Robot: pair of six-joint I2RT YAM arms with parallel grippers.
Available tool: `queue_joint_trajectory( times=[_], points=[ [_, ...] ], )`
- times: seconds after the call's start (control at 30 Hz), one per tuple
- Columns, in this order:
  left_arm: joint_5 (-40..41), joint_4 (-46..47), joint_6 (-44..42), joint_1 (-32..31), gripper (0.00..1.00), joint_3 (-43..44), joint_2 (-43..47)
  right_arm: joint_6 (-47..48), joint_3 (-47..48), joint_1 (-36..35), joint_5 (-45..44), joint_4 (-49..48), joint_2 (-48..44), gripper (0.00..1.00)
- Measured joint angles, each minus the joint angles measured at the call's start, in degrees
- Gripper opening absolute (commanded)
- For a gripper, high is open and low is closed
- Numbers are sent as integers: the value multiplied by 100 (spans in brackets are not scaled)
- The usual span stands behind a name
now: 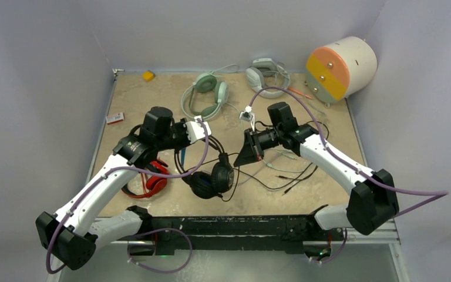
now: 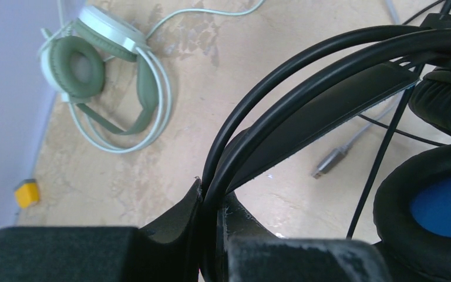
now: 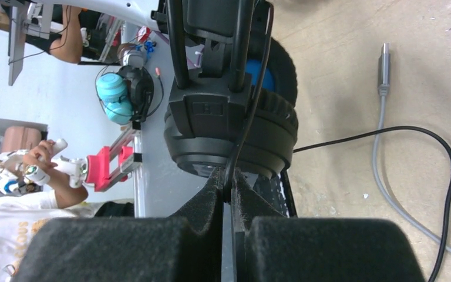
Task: Wrap the headphones
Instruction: Wrap the headphones cable around the headphones.
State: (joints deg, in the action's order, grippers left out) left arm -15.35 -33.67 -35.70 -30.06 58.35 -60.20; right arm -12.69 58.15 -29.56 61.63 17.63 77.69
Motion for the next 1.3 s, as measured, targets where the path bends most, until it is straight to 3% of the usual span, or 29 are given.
queue_joint_trajectory(
  times=[0.17,0.43,0.73,0.97,1.3],
  points=[
    [269,229,-275,-52,0,26,11,-476,7,4,424,-367,133,7],
    [509,728,-404,-72,0,-282,267,-3158,-809,33,492,-3064,68,8],
    [634,938,-146,-79,0,-313,164,-4671,-890,-136,109,-4430,81,14],
    [1209,831,625,-83,0,-210,-153,-4841,-861,-597,-356,-4505,107,15],
    [2946,308,2581,-81,0,404,-850,-4325,-533,-837,-1134,-3742,107,17]
  ],
)
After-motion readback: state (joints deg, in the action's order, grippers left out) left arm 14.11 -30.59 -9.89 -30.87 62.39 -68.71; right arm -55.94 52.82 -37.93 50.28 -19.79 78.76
